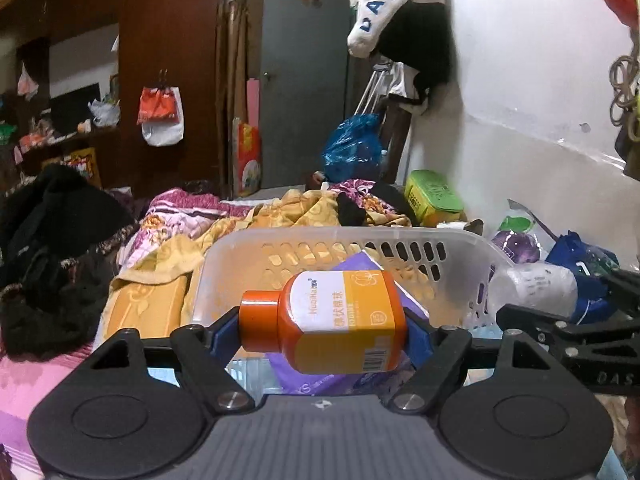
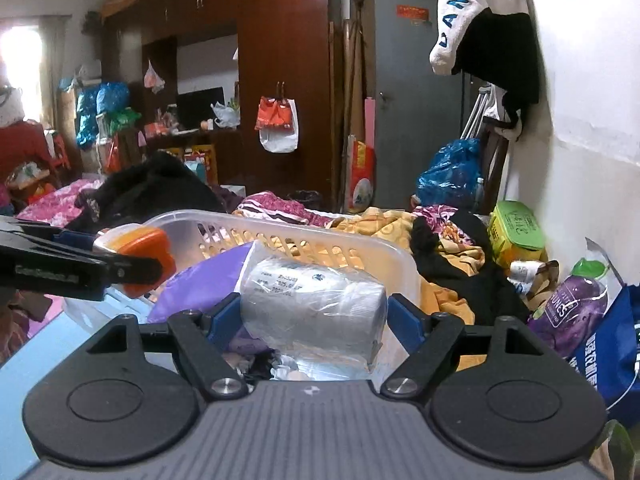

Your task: Organize objects

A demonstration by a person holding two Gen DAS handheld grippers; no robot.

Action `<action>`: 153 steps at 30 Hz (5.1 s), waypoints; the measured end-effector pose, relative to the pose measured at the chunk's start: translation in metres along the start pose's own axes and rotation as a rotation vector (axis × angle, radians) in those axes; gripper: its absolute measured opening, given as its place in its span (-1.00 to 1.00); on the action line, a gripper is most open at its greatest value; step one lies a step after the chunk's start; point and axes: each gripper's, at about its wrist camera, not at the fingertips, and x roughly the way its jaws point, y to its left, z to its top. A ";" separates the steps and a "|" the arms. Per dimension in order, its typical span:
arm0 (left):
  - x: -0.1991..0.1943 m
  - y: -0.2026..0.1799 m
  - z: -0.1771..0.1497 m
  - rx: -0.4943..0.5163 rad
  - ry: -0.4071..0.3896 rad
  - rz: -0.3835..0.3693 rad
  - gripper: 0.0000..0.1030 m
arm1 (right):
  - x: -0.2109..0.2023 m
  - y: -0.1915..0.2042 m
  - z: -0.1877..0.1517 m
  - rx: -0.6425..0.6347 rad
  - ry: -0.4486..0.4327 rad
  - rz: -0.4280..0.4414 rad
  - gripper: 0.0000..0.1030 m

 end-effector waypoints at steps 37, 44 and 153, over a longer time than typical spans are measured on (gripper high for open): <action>-0.073 -0.035 -0.163 0.124 -0.074 -0.199 0.94 | -0.053 -0.042 -0.122 0.129 0.010 0.031 1.00; -0.047 -0.080 -0.164 0.190 -0.017 -0.182 0.94 | -0.057 -0.058 -0.132 0.150 0.008 -0.033 1.00; -0.048 0.024 -0.140 0.153 -0.065 -0.166 0.77 | -0.036 -0.019 -0.105 -0.041 -0.050 0.257 0.67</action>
